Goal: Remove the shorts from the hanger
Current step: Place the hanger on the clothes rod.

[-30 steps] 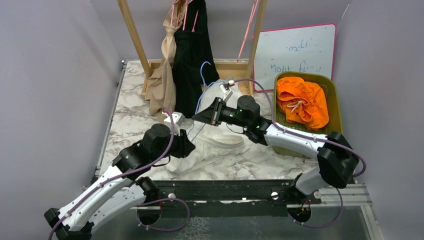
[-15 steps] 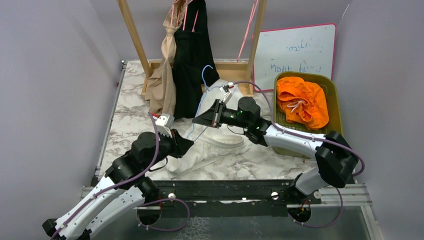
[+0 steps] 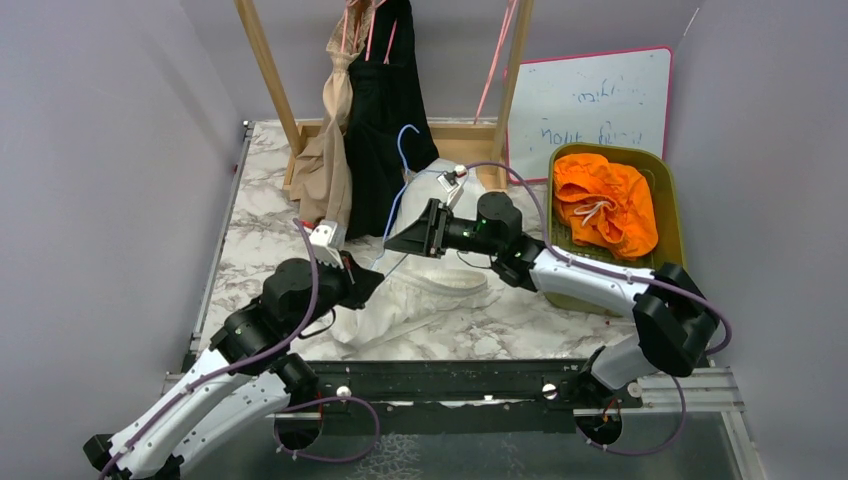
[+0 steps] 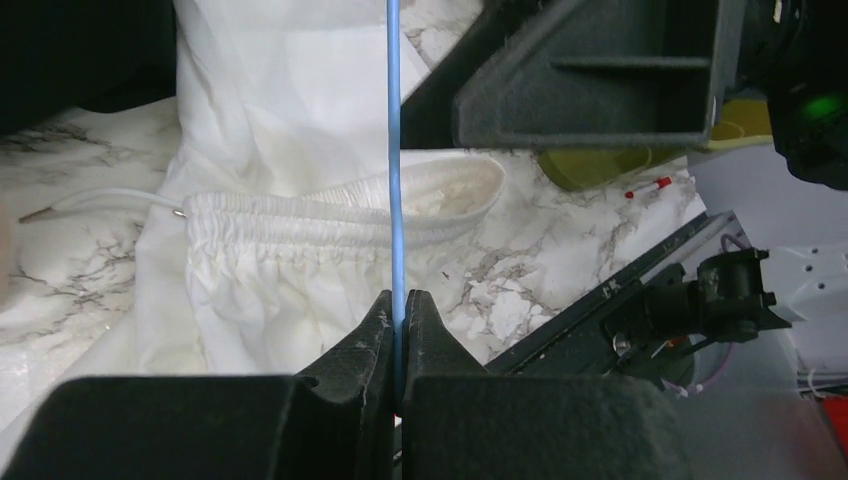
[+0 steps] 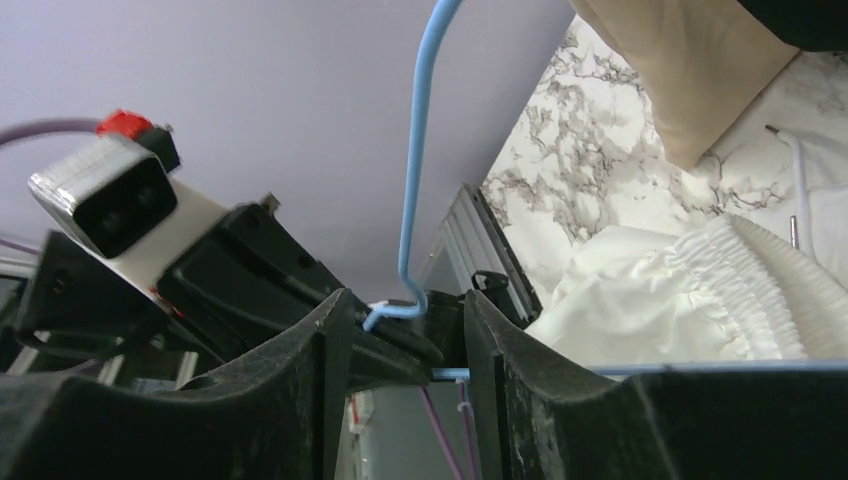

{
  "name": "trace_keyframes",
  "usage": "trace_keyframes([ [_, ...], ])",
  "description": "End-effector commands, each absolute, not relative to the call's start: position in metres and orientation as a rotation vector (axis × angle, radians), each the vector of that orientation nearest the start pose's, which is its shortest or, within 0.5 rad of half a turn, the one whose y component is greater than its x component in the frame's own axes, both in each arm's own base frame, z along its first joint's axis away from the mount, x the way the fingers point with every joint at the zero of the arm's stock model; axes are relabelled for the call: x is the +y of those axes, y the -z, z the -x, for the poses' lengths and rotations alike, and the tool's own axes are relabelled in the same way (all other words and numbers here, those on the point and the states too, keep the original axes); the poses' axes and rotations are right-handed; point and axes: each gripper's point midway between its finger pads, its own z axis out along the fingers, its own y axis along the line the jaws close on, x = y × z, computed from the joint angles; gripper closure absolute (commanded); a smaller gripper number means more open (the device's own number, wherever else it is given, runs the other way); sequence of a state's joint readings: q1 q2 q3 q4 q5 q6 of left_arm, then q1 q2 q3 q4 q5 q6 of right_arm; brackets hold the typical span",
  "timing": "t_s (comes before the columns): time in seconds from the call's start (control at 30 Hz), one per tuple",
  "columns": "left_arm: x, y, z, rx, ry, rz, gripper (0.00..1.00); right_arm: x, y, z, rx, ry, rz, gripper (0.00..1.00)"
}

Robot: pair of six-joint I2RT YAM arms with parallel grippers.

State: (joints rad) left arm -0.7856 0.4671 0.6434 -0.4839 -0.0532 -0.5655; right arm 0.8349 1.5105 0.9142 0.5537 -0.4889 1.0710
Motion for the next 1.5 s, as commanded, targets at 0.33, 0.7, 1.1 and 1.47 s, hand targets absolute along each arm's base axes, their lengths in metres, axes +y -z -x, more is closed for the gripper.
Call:
trace_keyframes([
  [0.33, -0.187, -0.297, -0.230, 1.889, 0.541, -0.230, 1.00, 0.282, -0.250, -0.217, 1.967, -1.116, 0.065, 0.32],
  [0.7, -0.206, -0.383, -0.277, 1.749, 0.444, -0.226, 1.00, 0.192, -0.215, -0.200, 1.978, -0.867, -0.219, 0.30],
  [1.1, -0.261, -0.441, -0.313, 1.748, 0.506, -0.334, 1.00, 0.168, -0.202, -0.191, 2.003, -0.803, -0.282, 0.30],
  [1.47, -0.257, -0.446, -0.348, 1.762, 0.483, -0.282, 1.00, 0.171, -0.190, -0.188, 2.039, -0.803, -0.276, 0.30],
])
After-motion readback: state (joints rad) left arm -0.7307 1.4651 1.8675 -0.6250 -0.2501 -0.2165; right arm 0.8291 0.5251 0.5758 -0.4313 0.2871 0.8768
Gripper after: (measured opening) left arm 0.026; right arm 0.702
